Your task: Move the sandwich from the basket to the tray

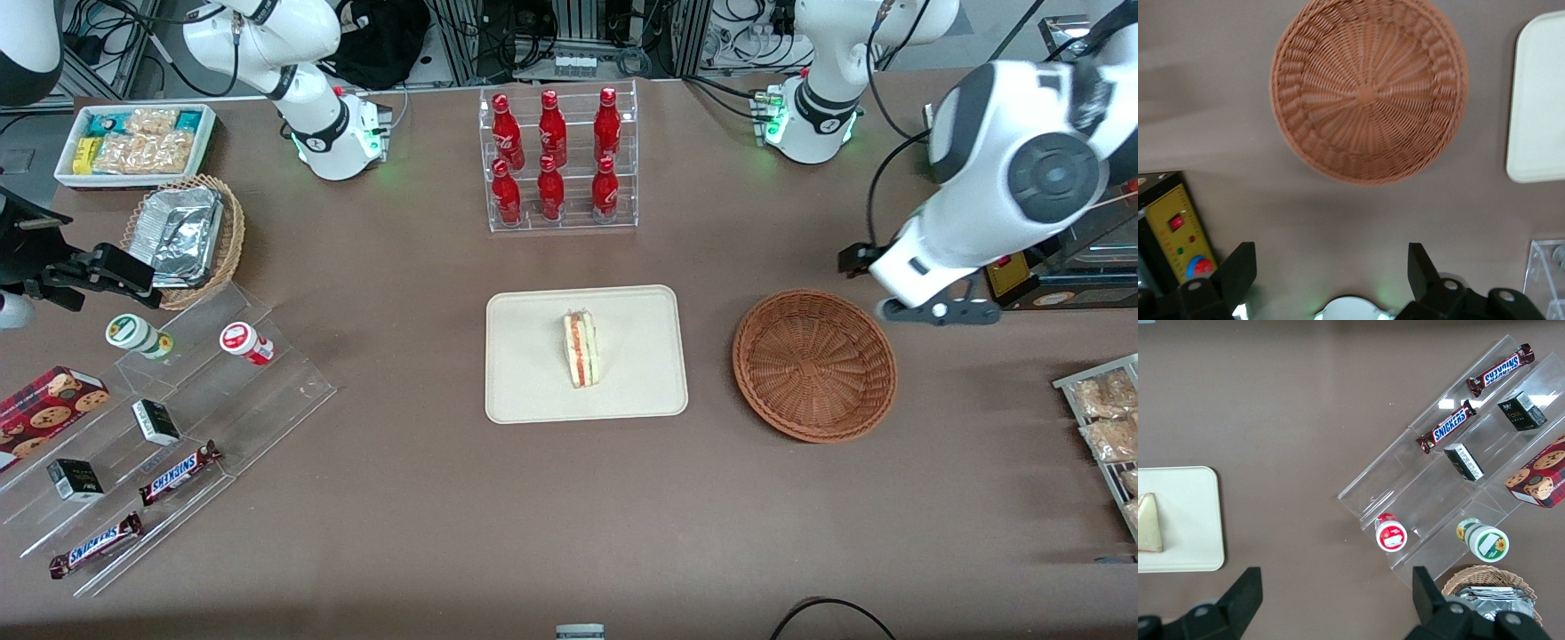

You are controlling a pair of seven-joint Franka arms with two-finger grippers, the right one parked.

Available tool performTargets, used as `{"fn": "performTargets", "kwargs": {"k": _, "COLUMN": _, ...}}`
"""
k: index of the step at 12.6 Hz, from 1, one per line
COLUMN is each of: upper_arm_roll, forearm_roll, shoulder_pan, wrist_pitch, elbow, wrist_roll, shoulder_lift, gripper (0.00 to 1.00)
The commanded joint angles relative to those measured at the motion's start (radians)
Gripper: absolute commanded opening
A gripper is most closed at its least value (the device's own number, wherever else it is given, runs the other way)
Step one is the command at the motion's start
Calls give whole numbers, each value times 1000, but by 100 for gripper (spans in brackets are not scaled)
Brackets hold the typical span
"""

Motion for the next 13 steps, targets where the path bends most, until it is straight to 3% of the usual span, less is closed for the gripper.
{"fn": "performTargets", "kwargs": {"k": 1, "upper_arm_roll": -68, "forearm_roll": -11, "shoulder_pan": 103, "wrist_pitch": -71, "elbow": 1, "wrist_roll": 88, "shoulder_lift": -53, "gripper": 100}}
{"fn": "performTargets", "kwargs": {"k": 5, "upper_arm_roll": -81, "forearm_roll": -26, "shoulder_pan": 178, "wrist_pitch": -182, "elbow": 111, "wrist_roll": 159, "shoulder_lift": -55, "gripper": 100}}
{"fn": "performTargets", "kwargs": {"k": 13, "upper_arm_roll": -24, "forearm_roll": -29, "shoulder_pan": 197, "wrist_pitch": -180, "elbow": 167, "wrist_roll": 154, "shoulder_lift": -75, "gripper": 100}}
